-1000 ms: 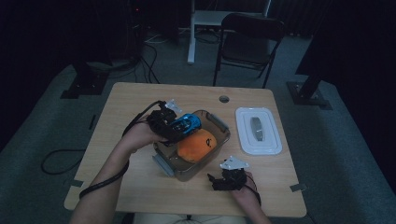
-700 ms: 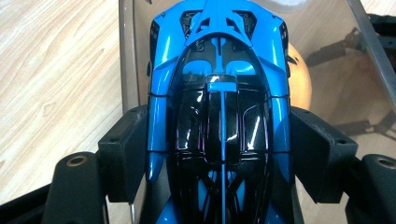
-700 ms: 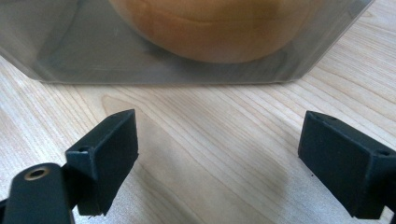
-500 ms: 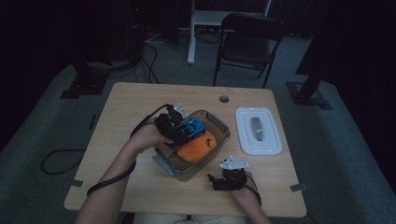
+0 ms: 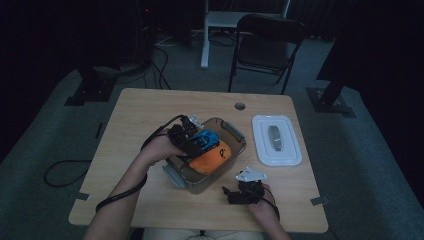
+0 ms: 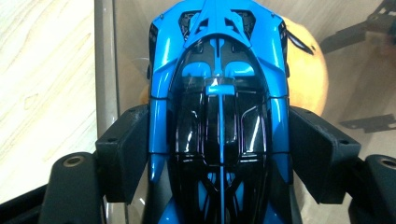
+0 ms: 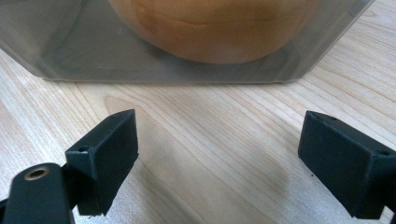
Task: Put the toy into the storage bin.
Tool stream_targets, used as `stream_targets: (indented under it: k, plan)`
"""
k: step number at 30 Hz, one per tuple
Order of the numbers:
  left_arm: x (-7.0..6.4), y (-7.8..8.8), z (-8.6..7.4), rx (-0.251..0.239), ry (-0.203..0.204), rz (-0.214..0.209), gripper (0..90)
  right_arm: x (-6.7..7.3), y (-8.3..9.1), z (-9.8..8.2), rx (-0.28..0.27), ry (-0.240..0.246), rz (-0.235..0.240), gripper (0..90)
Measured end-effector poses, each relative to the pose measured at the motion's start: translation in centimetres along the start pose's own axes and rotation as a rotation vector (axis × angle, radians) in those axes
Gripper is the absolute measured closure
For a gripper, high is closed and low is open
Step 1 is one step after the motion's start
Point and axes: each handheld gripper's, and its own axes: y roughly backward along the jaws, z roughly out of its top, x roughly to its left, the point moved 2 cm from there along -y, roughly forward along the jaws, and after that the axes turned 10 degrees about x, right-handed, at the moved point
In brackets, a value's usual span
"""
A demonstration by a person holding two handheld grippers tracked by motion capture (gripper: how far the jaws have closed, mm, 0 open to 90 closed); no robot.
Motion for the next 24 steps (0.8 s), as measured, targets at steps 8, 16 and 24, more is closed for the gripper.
stream_targets:
  k: [8, 16, 24]
  plan:
    - [0.0, 1.5, -0.2, -0.052, -0.013, -0.031, 16.7, 0.0, 0.0, 0.0, -0.004, -0.002, 0.005, 11.8]
    - [-0.3, 2.7, -0.4, -0.117, -0.061, 0.013, 10.9, 0.0, 0.0, 0.1, -0.003, -0.002, 0.005, 11.8]
    - [1.2, 3.5, -1.5, -0.193, 0.004, 0.069, 11.0, -0.1, 0.1, 0.1, -0.003, -0.001, 0.004, 11.8]
